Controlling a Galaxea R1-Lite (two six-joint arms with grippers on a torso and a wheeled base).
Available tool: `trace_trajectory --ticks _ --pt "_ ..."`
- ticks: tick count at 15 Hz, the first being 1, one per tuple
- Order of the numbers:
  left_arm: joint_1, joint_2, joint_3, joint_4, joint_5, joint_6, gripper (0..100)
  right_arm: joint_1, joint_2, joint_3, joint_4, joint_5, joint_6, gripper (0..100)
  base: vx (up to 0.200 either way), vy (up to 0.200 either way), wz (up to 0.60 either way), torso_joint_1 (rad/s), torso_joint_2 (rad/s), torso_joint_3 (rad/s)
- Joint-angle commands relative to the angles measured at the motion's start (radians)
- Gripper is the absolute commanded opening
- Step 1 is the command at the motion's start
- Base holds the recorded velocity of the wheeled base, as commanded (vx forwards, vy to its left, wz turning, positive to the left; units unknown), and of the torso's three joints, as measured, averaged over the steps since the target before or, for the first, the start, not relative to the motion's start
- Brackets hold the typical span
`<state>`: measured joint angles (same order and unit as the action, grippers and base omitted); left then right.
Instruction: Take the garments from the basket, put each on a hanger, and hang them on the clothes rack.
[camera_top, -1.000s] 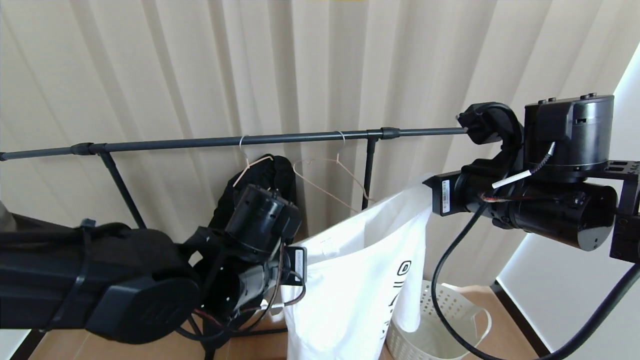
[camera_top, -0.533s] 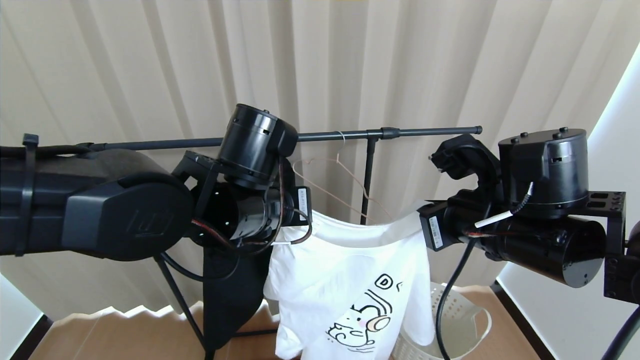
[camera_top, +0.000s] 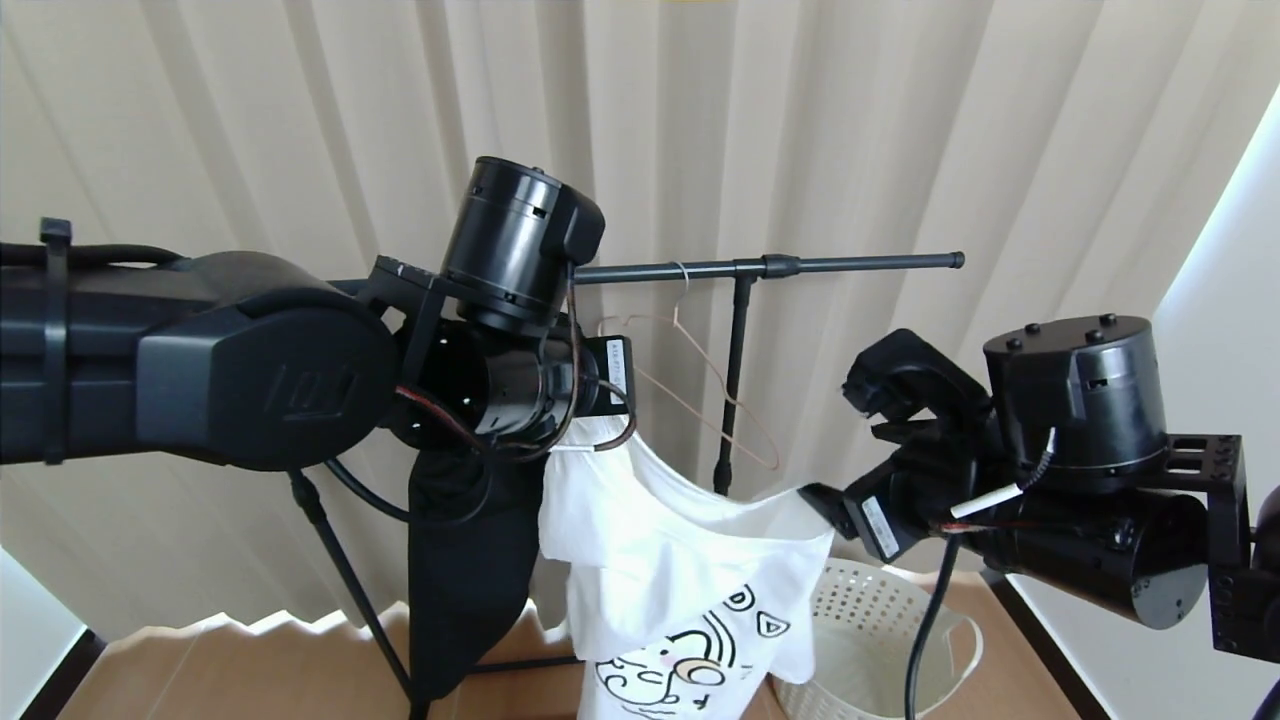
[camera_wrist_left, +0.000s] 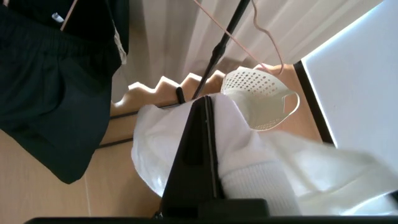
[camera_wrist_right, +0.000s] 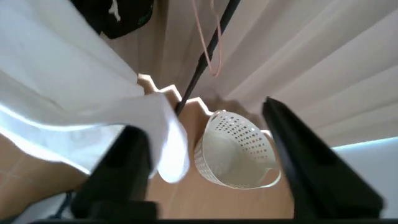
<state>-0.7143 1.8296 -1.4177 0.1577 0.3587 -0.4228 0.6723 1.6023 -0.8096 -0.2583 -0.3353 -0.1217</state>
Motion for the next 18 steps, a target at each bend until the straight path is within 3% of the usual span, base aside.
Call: trace_trajectory --ticks 1,4,6,8,10,12,13,18 --pt "-0.002 0.014 -0.052 0.013 0.002 -0.001 0 0.021 -0.018 0.064 -0.006 0.088 -0.016 100 0.0 0.0 0.0 0.0 0.0 0.0" --pt "-0.005 0.036 -0.089 0.014 0.003 -0.001 0 0.044 -0.032 0.11 -0.033 0.292 -0.018 100 0.0 0.0 0.0 0.0 0.0 0.0" --pt "-0.005 0.045 -0.095 0.014 0.003 -0.001 0 0.044 -0.036 0.159 -0.122 0.46 -0.018 100 0.0 0.0 0.0 0.0 0.0 0.0" --pt "-0.008 0.054 -0.107 0.014 0.005 -0.001 0 0.046 -0.01 0.168 -0.219 0.524 -0.01 100 0.0 0.0 0.0 0.0 0.0 0.0" --pt "-0.013 0.053 -0.107 0.014 0.005 -0.001 0 0.079 0.047 0.128 -0.285 0.509 0.082 100 0.0 0.0 0.0 0.0 0.0 0.0" --pt "-0.014 0.053 -0.106 0.014 0.006 -0.001 0 0.142 0.077 0.07 -0.352 0.421 0.269 100 0.0 0.0 0.0 0.0 0.0 0.0" --pt "-0.016 0.053 -0.106 0.014 0.006 -0.001 0 0.154 0.102 0.041 -0.384 0.372 0.312 100 0.0 0.0 0.0 0.0 0.0 0.0" --pt "-0.03 0.051 -0.107 0.016 0.028 -0.001 0 0.156 0.223 -0.02 -0.449 0.213 0.323 100 0.0 0.0 0.0 0.0 0.0 0.0"
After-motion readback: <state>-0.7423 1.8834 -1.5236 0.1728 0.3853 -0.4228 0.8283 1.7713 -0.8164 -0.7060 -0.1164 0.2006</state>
